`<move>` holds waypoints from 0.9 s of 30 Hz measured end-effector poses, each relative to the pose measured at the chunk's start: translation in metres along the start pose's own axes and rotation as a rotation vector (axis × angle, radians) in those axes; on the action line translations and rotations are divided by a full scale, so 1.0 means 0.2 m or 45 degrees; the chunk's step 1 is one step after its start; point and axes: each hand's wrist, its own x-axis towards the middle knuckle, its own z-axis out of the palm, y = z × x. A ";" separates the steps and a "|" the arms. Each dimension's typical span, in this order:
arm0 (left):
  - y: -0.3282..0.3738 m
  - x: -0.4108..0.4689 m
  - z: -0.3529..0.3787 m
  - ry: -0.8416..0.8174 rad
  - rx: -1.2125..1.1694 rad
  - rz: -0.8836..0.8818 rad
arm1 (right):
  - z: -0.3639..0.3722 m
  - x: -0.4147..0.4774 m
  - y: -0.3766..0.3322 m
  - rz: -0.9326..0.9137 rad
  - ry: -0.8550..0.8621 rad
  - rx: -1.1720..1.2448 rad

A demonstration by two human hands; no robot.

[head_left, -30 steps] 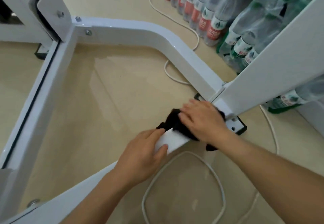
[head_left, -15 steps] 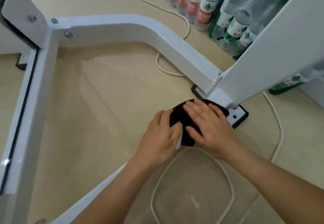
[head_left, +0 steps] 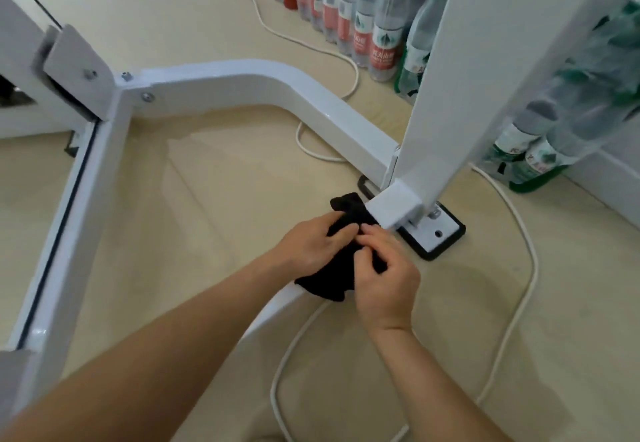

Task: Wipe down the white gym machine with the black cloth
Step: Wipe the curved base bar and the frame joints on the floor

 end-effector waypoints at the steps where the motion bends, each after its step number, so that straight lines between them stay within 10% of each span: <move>1: 0.01 -0.01 0.00 -0.028 0.056 -0.034 | -0.02 0.03 -0.01 0.276 0.150 0.074; 6: 0.08 -0.02 -0.02 -0.057 0.129 -0.242 | -0.08 0.10 -0.06 1.396 -0.267 0.773; 15: 0.06 -0.05 0.06 0.520 -0.119 0.015 | -0.06 0.23 -0.21 0.223 -0.382 -0.177; 21: 0.03 0.06 -0.15 0.795 -0.677 0.194 | -0.05 0.32 -0.26 0.219 -0.850 -0.472; 27: 0.25 0.37 -0.46 0.680 -0.405 0.707 | 0.14 0.43 -0.39 0.554 -0.275 0.112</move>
